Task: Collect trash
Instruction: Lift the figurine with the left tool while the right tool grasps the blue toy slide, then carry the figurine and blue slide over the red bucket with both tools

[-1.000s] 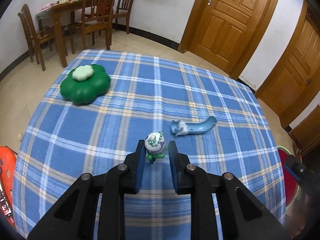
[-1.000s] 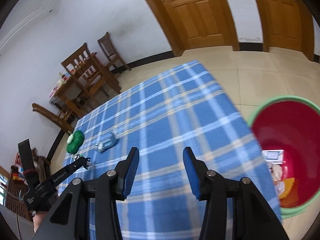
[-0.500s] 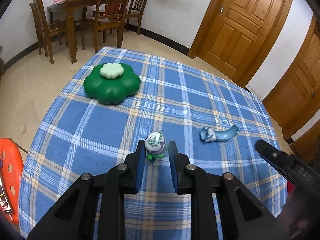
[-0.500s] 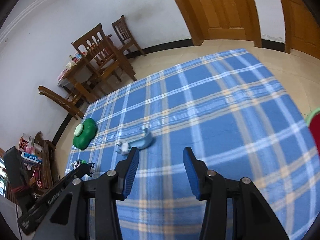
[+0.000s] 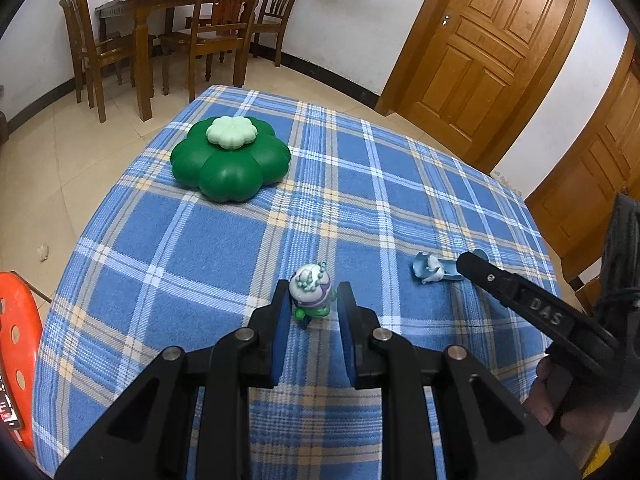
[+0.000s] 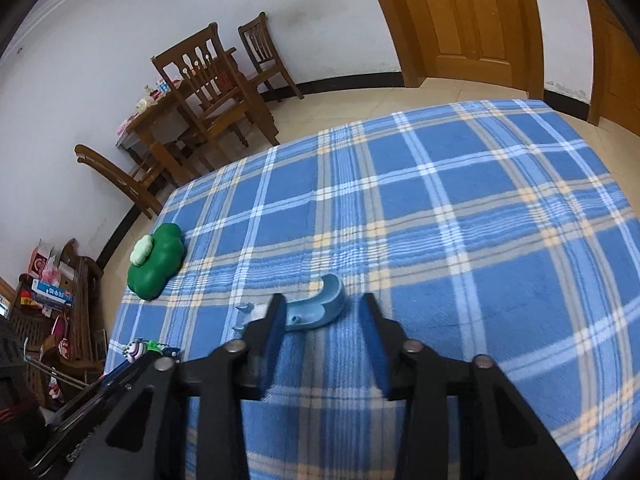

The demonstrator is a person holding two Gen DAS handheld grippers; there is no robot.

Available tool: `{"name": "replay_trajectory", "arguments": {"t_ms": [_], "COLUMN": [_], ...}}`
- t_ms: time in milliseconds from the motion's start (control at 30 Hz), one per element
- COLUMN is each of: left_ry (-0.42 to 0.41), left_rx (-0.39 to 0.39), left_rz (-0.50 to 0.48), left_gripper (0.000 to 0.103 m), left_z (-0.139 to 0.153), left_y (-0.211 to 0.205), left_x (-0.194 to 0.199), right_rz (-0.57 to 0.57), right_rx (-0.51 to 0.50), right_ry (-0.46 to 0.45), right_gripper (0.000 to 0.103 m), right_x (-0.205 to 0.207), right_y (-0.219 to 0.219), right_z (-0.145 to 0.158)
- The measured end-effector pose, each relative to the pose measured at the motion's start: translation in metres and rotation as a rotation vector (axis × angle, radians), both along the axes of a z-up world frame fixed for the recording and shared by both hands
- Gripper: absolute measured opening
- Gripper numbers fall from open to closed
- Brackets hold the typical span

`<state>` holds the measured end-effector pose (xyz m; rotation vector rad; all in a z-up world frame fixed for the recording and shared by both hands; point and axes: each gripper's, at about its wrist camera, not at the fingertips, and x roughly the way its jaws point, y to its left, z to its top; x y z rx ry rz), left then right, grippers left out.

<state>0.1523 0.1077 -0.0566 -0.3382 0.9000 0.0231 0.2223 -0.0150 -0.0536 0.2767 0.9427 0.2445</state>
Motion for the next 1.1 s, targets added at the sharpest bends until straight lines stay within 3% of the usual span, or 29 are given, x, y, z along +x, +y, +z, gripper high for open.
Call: {"name": "replay_trajectory", "arguments": {"t_ms": [100, 200, 667, 1100], "left_ry": [-0.001, -0.003, -0.025, -0.050], "left_rx": [-0.004, -0.017, -0.035, -0.044], "left_rz": [-0.004, -0.008, -0.060, -0.158], "left_gripper": [0.023, 0.023, 0.023, 0.023], "left_z": [0.000, 0.000, 0.015, 0.032], "left_y": [-0.001, -0.001, -0.023, -0.066], "left_x": [0.000, -0.001, -0.017, -0.031], "right_rz": [0.002, 0.010, -0.037, -0.220], "right_rx": [-0.026, -0.034, 0.011, 0.064], "right_ry": [-0.005, -0.022, -0.070, -0.117], "right_gripper": [0.016, 0.013, 0.012, 0.012], "right_x": [0.000, -0.004, -0.044, -0.105], "right_y": [0.002, 0.000, -0.037, -0.120], "right_z": [-0.003, -0.001, 0.027, 0.046]}}
